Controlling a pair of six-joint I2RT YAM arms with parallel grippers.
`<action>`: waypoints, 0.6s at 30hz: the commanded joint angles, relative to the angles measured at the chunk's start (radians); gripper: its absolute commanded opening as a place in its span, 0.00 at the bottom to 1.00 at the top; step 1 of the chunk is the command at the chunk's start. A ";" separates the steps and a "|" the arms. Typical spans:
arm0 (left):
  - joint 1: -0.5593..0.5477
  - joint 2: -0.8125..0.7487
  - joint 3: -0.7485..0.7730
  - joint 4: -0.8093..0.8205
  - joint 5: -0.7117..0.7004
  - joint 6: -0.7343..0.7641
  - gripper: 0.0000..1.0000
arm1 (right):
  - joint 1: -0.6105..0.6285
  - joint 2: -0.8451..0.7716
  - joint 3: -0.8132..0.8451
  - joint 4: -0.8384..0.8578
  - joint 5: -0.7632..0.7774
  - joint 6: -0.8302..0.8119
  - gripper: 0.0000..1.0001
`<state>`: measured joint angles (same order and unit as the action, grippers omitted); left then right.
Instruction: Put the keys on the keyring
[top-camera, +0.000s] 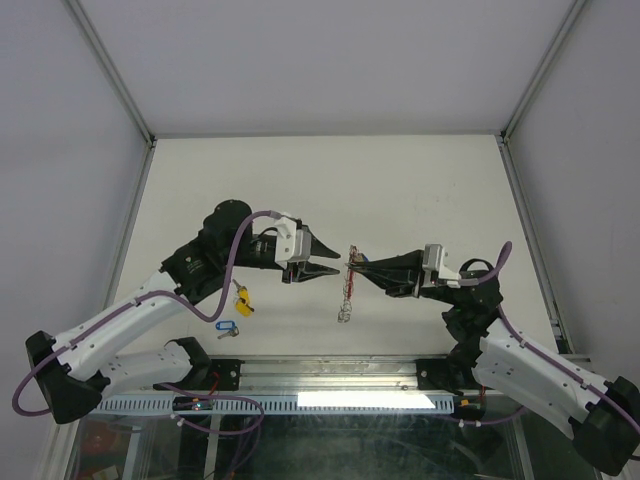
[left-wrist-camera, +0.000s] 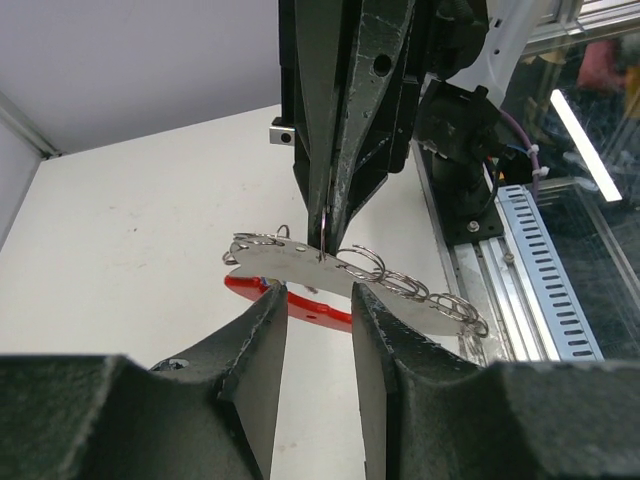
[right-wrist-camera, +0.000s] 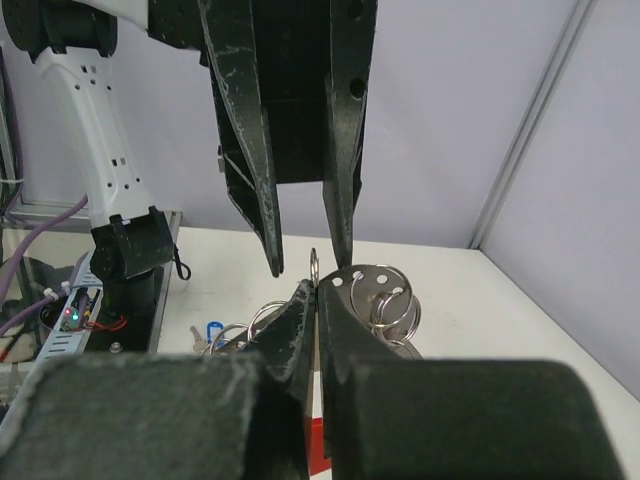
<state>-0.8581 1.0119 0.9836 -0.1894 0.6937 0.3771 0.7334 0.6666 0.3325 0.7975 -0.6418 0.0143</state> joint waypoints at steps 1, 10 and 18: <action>-0.007 0.011 0.022 0.058 0.065 -0.021 0.31 | -0.006 0.000 0.019 0.132 -0.018 0.050 0.00; -0.007 0.038 0.036 0.053 0.088 -0.006 0.28 | -0.006 0.004 0.048 0.049 -0.035 0.000 0.00; -0.009 0.066 0.059 0.024 0.092 0.017 0.22 | -0.005 0.017 0.066 0.000 -0.032 -0.034 0.00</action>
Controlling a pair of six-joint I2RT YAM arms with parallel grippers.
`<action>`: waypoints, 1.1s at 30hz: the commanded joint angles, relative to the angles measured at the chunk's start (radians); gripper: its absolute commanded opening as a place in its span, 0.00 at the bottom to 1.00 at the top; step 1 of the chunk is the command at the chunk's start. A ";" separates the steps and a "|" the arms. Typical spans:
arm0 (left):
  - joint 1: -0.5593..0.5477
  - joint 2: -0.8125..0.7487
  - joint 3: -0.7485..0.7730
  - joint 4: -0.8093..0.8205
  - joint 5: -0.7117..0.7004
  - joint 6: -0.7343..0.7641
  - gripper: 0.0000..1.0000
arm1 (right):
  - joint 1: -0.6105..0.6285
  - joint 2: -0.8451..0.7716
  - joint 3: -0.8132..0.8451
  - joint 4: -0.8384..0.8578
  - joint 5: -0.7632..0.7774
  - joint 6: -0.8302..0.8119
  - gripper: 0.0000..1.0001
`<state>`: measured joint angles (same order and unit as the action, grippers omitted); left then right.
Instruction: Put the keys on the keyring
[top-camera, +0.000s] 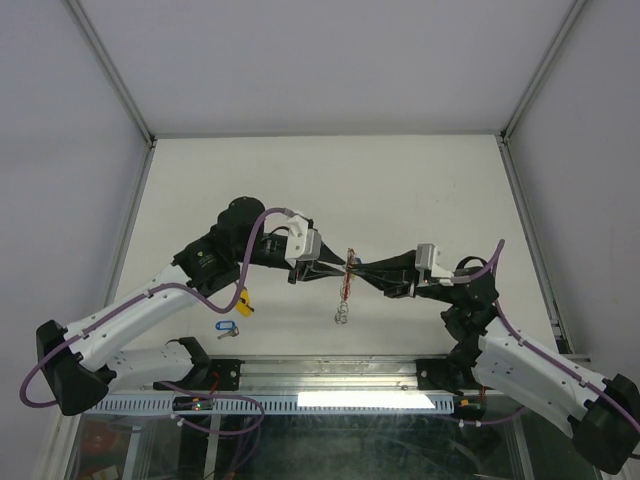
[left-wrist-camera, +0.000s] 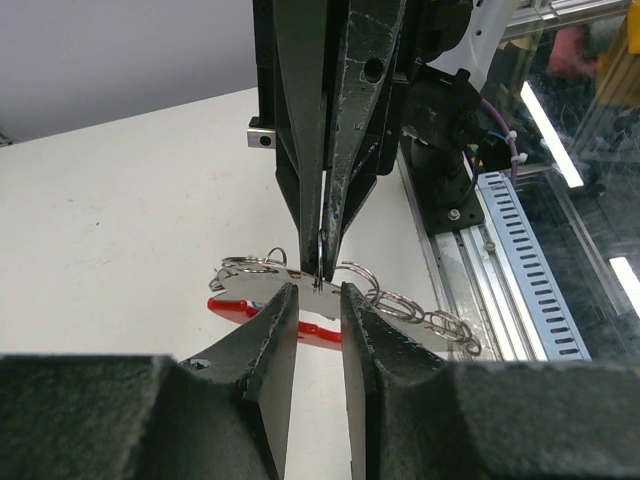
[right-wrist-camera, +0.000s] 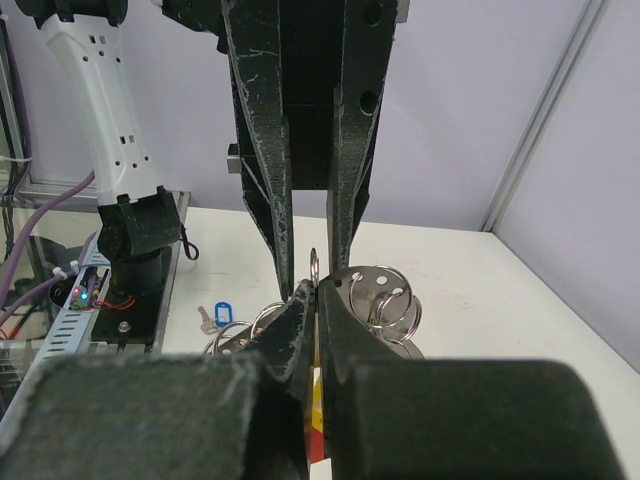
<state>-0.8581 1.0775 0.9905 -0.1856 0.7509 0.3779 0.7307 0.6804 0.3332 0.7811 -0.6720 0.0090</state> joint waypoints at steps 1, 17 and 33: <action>-0.009 0.001 0.052 0.018 0.036 0.019 0.22 | -0.004 0.005 0.065 0.015 -0.001 -0.031 0.00; -0.010 0.030 0.073 -0.015 0.036 0.050 0.05 | -0.004 0.018 0.082 -0.015 -0.009 -0.047 0.00; -0.012 0.027 0.114 -0.148 -0.103 0.167 0.00 | -0.003 -0.033 0.200 -0.497 0.042 -0.310 0.15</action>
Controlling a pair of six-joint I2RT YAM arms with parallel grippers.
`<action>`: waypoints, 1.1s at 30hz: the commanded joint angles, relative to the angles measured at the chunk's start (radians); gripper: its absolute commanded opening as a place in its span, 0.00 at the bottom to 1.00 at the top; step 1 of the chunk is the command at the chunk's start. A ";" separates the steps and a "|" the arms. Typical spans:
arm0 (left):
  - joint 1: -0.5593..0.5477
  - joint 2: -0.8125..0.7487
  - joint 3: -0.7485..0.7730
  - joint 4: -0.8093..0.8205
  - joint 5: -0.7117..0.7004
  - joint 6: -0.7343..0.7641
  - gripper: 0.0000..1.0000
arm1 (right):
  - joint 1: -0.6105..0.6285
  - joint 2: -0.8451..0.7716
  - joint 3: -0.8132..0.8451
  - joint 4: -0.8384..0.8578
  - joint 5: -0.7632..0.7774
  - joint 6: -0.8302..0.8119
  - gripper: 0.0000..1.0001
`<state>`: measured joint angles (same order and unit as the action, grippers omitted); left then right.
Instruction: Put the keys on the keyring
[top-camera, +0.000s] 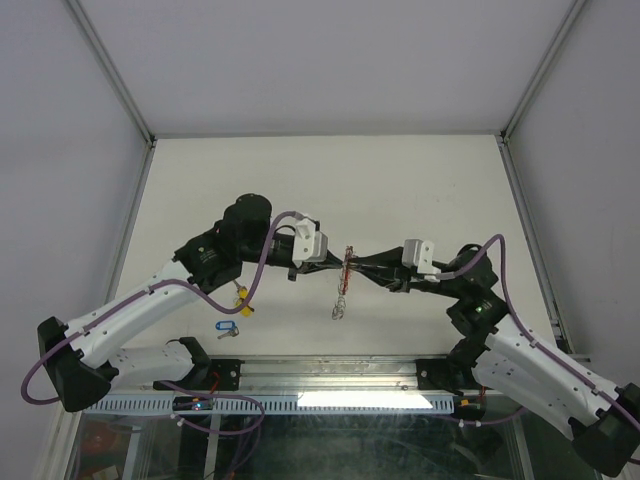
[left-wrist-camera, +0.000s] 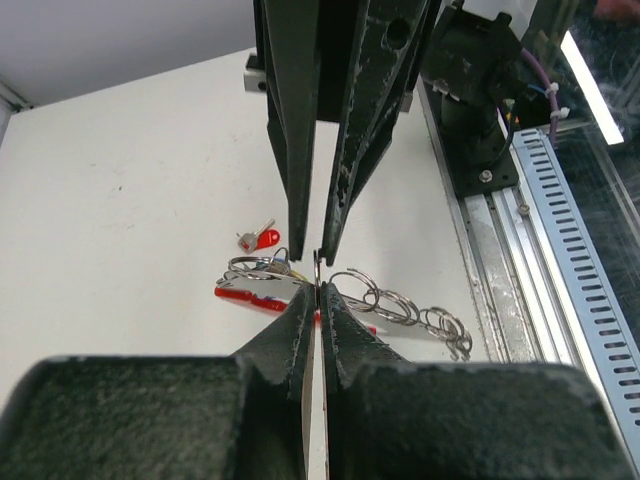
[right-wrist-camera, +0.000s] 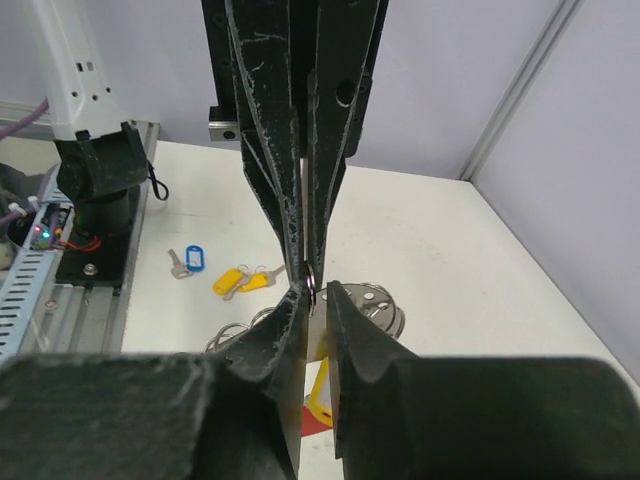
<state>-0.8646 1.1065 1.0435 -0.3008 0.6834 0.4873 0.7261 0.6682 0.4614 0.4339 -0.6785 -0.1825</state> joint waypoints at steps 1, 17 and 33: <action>-0.005 0.003 0.066 -0.047 -0.037 0.065 0.00 | 0.002 -0.019 0.082 -0.189 0.059 -0.144 0.16; -0.010 0.052 0.117 -0.153 -0.072 0.125 0.00 | 0.003 0.046 0.165 -0.359 0.038 -0.230 0.20; -0.021 0.085 0.138 -0.169 -0.081 0.132 0.00 | 0.014 0.116 0.187 -0.340 -0.011 -0.221 0.22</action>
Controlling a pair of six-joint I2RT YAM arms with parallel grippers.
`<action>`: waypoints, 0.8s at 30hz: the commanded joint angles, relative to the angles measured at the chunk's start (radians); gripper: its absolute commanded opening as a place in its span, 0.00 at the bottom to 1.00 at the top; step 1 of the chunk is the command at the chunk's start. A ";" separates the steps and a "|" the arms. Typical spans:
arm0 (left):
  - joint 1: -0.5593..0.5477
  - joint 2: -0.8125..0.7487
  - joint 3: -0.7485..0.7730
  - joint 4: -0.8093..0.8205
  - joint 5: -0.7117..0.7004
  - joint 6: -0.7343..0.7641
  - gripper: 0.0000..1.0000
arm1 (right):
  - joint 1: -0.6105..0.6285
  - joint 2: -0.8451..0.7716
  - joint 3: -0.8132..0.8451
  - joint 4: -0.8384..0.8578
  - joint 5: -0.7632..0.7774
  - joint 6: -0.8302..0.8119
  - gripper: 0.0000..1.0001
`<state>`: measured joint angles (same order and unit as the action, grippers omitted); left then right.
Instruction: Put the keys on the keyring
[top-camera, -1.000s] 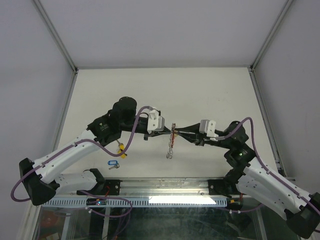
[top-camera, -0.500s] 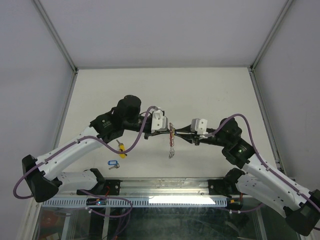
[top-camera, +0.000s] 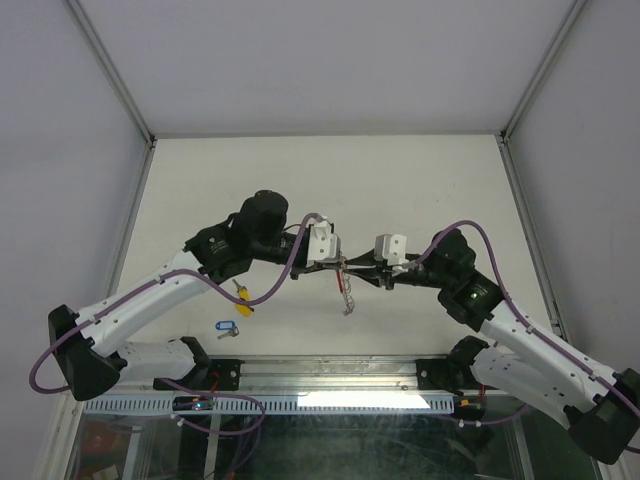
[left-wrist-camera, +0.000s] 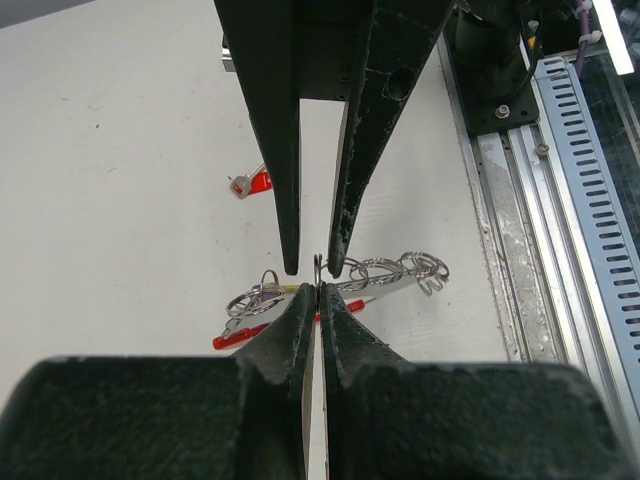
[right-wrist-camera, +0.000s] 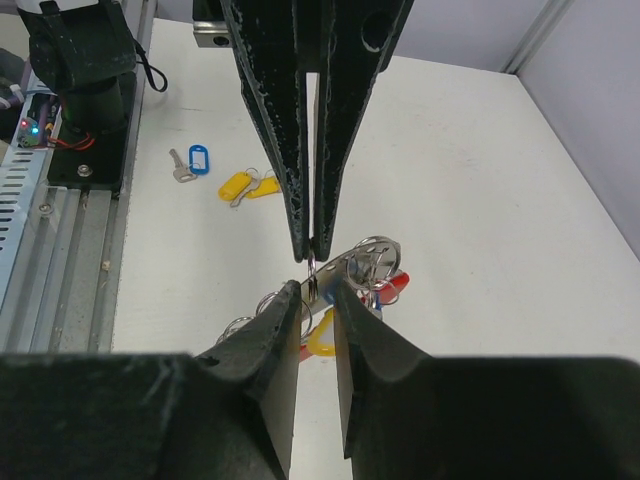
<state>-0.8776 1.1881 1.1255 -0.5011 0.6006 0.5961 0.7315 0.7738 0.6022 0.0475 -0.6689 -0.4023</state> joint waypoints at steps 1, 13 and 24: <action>-0.010 0.005 0.056 0.032 0.002 0.024 0.00 | 0.011 0.013 0.047 0.050 -0.021 0.000 0.21; -0.012 0.009 0.059 0.015 -0.023 0.034 0.00 | 0.014 0.016 0.051 0.042 -0.024 -0.013 0.00; -0.011 -0.146 -0.051 0.134 -0.007 -0.073 0.37 | 0.014 -0.042 -0.068 0.331 -0.022 0.144 0.00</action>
<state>-0.8783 1.1347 1.1057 -0.4709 0.5865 0.5865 0.7403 0.7609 0.5667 0.1444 -0.6704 -0.3378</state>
